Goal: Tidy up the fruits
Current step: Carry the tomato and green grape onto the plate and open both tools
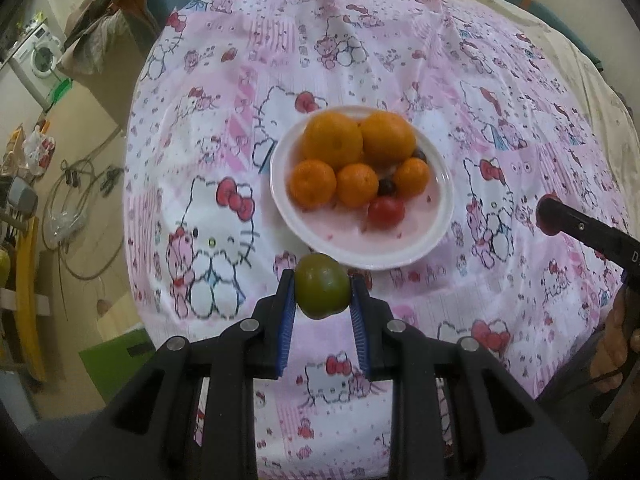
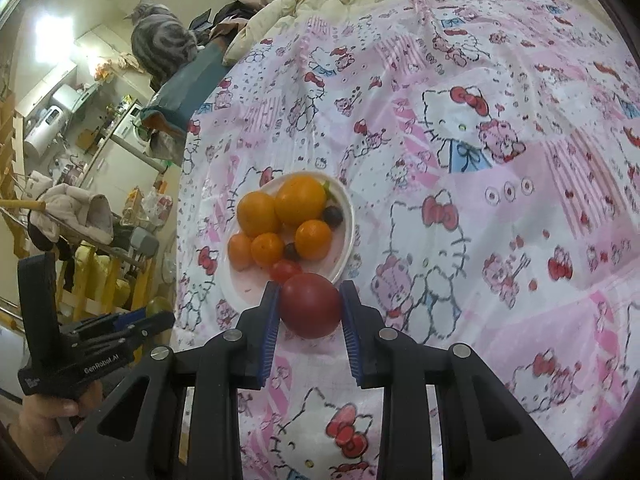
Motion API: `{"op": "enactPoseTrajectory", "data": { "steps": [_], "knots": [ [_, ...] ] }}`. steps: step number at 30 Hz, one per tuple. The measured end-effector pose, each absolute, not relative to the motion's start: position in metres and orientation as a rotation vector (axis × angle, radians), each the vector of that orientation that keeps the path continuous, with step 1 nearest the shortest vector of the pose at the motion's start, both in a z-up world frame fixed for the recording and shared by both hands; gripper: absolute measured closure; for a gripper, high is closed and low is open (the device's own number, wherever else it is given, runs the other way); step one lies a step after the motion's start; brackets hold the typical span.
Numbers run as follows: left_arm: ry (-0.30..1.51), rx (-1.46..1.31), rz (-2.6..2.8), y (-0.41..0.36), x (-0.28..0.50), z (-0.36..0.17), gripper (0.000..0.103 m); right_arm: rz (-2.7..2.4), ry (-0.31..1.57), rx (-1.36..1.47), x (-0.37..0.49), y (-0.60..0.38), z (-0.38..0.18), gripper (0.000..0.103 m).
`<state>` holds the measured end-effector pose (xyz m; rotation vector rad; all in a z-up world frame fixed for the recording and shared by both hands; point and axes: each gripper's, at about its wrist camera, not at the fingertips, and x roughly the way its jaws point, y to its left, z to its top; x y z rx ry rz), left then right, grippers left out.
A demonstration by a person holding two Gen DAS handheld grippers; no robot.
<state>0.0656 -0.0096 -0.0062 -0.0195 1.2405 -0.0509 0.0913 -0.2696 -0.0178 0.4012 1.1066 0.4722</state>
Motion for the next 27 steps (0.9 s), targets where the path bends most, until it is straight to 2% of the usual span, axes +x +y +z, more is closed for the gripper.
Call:
{"op": "enactPoseTrajectory", "data": {
  "steps": [27],
  "knots": [
    [1.303,-0.011,-0.098,-0.041,0.136,-0.079,0.08,0.562,1.263,0.353,0.151,-0.214,-0.09,0.072]
  ]
}}
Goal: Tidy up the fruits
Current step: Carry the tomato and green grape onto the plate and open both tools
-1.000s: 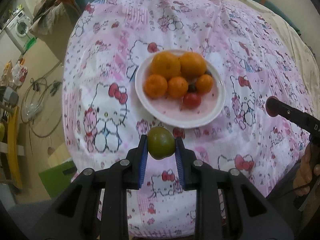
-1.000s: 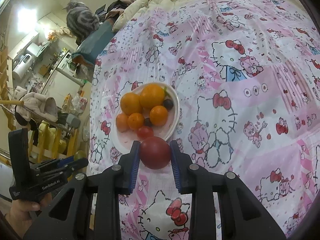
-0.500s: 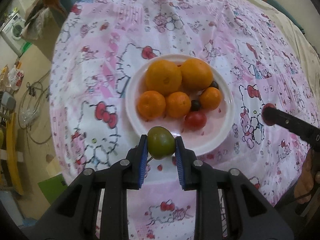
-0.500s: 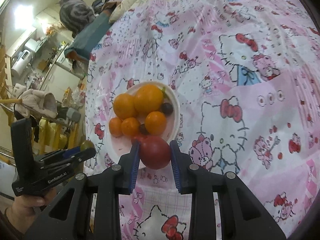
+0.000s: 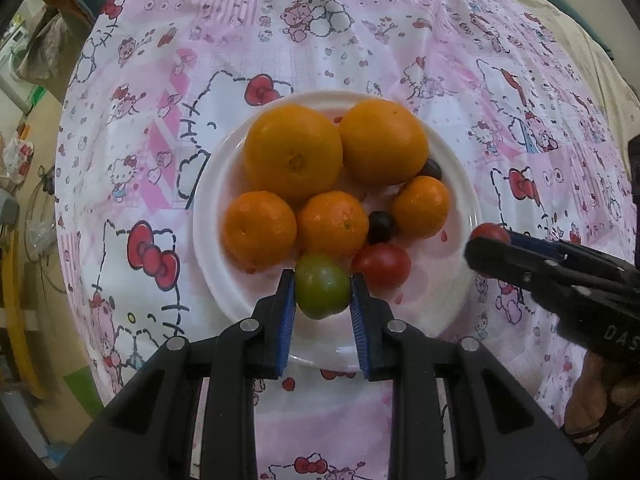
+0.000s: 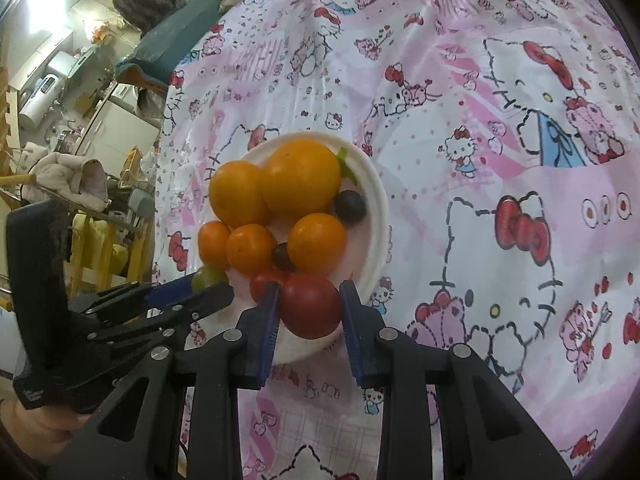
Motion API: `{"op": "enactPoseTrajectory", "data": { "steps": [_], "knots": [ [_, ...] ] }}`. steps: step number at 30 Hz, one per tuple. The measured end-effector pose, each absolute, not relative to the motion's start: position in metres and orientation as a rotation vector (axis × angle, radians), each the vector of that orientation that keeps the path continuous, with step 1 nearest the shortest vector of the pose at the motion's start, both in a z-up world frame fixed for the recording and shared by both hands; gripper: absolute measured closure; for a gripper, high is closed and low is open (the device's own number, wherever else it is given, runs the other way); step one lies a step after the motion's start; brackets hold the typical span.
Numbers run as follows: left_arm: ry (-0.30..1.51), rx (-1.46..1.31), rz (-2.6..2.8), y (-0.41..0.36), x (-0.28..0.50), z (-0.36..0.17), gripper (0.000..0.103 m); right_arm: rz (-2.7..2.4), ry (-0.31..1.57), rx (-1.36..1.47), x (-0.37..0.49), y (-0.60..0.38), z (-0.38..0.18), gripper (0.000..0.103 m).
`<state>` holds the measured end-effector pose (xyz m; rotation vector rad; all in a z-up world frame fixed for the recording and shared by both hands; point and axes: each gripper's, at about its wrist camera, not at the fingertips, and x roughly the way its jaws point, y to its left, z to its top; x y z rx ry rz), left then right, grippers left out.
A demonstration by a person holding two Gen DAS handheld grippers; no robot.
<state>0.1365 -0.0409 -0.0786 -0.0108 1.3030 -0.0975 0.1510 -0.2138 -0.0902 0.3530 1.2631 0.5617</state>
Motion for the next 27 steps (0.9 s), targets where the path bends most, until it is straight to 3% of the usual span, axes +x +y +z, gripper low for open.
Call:
{"op": "enactPoseTrajectory", "data": {
  "steps": [20,22,24,27],
  "knots": [
    [1.309,-0.034,-0.087,-0.03,0.141,-0.086,0.077,0.561,1.263,0.357,0.15,-0.212,-0.092,0.066],
    [1.304,-0.04,-0.091,-0.03,0.141,-0.086,0.066,0.556,1.252,0.361,0.149,-0.214,-0.09,0.049],
    [1.283,-0.044,-0.095,-0.03,0.14,-0.082,0.043,0.55,1.243,0.386,0.15,-0.218,-0.087,0.037],
    [1.256,-0.043,-0.098,-0.032,0.139,-0.077,0.026,0.55,1.219,0.416,0.15,-0.225,-0.081,0.033]
  ]
}}
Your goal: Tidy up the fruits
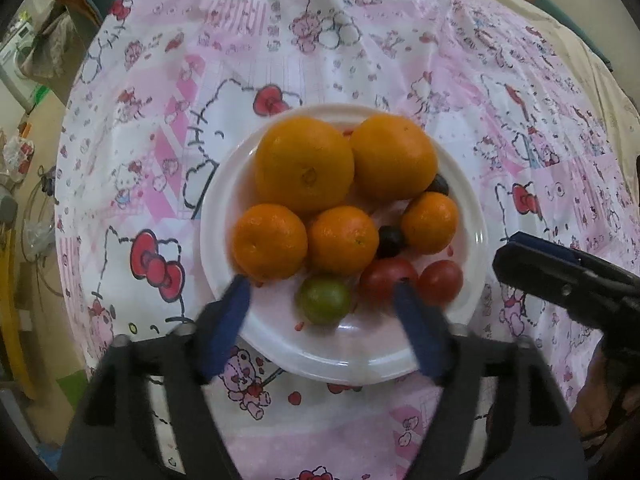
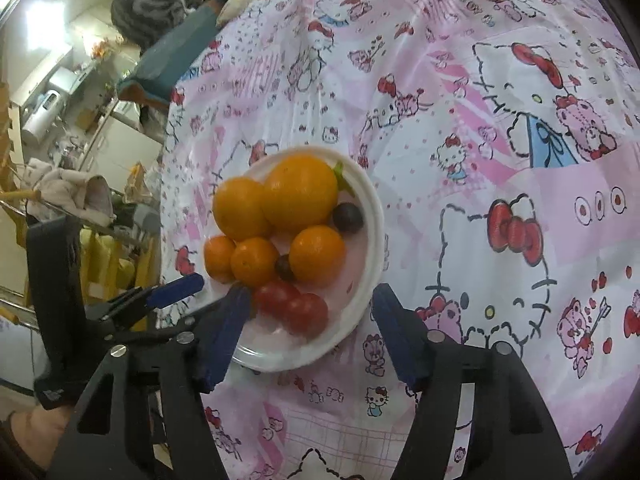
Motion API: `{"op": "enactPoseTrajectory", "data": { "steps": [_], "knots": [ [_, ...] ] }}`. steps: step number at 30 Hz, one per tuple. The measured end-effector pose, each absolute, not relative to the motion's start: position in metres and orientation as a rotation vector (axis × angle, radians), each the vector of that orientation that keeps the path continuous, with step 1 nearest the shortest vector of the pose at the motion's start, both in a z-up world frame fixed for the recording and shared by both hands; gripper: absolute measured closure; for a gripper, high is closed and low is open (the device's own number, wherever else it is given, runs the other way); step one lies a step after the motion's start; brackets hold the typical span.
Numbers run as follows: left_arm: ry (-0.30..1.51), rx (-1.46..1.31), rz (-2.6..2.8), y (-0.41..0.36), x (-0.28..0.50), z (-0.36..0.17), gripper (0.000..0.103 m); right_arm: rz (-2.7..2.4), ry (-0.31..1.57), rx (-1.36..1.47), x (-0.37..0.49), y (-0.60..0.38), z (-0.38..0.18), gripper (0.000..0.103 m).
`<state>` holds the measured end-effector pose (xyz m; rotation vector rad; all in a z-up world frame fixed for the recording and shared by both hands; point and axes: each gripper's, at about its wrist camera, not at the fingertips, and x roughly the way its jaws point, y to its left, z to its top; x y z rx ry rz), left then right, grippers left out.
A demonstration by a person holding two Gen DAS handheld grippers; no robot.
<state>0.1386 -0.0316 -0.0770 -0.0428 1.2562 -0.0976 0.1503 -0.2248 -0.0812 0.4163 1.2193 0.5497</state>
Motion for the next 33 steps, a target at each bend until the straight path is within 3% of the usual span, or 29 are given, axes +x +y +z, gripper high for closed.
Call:
{"op": "enactPoseTrajectory", "data": {
  "steps": [2,4,6,9,23,33],
  "knots": [
    [1.255,-0.057,-0.113,-0.032,0.137,-0.074,0.025,0.555,1.202,0.431,0.15,-0.228,-0.077,0.03],
    [1.253,-0.058,-0.118,-0.033,0.135,-0.071,0.025,0.555,1.18,0.44,0.15,-0.231,-0.07,0.013],
    [1.233,-0.05,-0.113,-0.033,0.133,-0.065,0.025,0.548,1.154,0.452,0.148,-0.235,-0.064,0.006],
    [1.18,0.003,-0.08,-0.035,0.125,-0.052,0.025,0.53,1.126,0.461,0.145,-0.24,-0.055,0.003],
    [0.969,-0.047,-0.02,-0.007,0.078,0.018,0.025,0.464,0.993,0.391,0.099,-0.259,0.01,0.0],
    [0.888,-0.056,-0.031,-0.003,0.027,0.039,0.025,0.44,0.96,0.311,0.051,-0.252,0.019,0.0]
  ]
}}
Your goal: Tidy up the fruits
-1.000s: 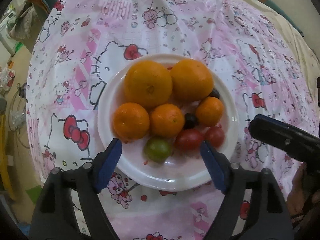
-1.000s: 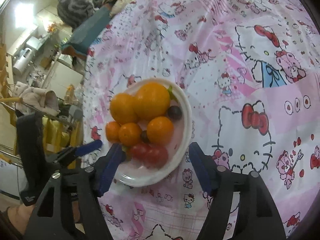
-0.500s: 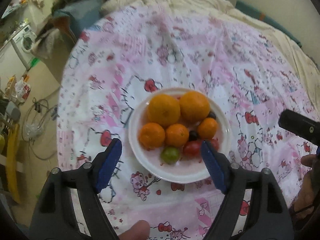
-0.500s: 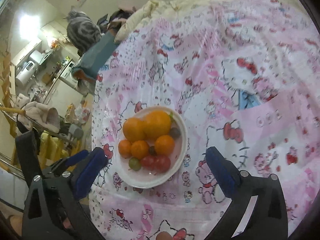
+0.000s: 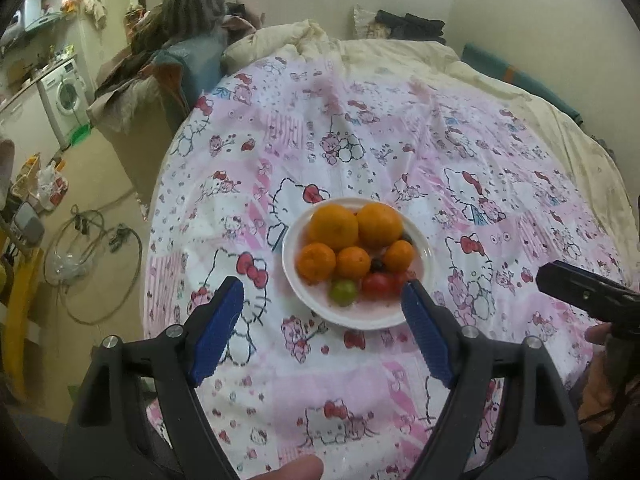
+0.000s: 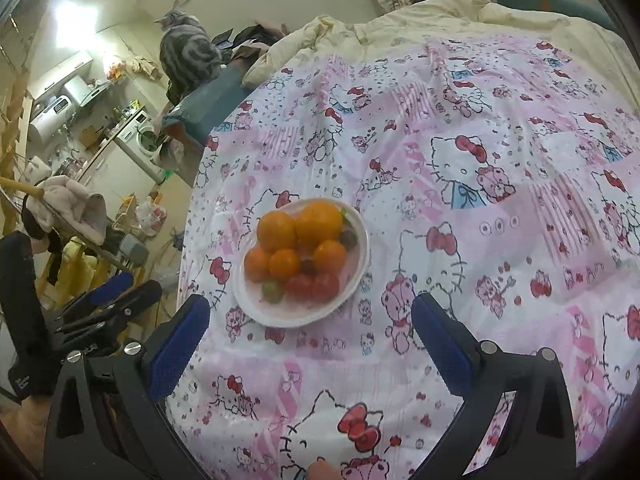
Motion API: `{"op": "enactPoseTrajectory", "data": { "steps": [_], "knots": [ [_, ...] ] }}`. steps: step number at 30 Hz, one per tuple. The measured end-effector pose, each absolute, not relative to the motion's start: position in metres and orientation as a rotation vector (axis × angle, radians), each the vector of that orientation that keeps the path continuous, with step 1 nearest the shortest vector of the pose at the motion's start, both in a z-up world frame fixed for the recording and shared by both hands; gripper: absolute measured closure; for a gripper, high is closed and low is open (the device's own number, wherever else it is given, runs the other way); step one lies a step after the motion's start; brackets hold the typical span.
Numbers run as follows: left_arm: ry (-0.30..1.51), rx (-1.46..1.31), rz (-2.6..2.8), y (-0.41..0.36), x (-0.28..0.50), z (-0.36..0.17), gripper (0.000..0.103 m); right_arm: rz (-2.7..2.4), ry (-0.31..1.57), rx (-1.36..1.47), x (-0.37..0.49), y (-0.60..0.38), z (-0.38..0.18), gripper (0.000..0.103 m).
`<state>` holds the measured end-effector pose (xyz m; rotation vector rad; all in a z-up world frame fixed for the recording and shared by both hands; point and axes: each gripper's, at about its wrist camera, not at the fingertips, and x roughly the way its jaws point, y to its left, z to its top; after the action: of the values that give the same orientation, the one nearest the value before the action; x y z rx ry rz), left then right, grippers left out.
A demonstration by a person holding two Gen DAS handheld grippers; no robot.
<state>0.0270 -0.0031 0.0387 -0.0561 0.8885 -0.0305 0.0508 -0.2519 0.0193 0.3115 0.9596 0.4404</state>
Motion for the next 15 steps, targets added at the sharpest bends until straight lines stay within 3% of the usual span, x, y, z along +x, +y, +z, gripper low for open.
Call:
{"op": "enactPoseTrajectory", "data": {
  "steps": [4,6,10,11,15],
  "knots": [
    [0.877,-0.063,0.0,0.002,0.016,0.036,0.022,0.412,0.932,0.281,0.039,-0.251,0.02,0.0],
    [0.864,-0.07,0.009,0.006,0.01,0.034,0.013,0.397,0.903,0.259,0.032,-0.249,0.02,0.0],
    [0.819,-0.063,0.03,0.009,0.0,0.031,0.008,0.347,0.821,0.195,0.02,-0.245,0.017,0.0],
    [0.808,-0.062,0.036,0.009,-0.001,0.031,0.0,0.345,0.813,0.187,0.02,-0.244,0.016,0.0],
    [0.772,-0.038,0.065,0.008,0.001,0.029,0.0,0.328,0.794,0.194,0.026,-0.244,0.011,0.0]
  ]
}}
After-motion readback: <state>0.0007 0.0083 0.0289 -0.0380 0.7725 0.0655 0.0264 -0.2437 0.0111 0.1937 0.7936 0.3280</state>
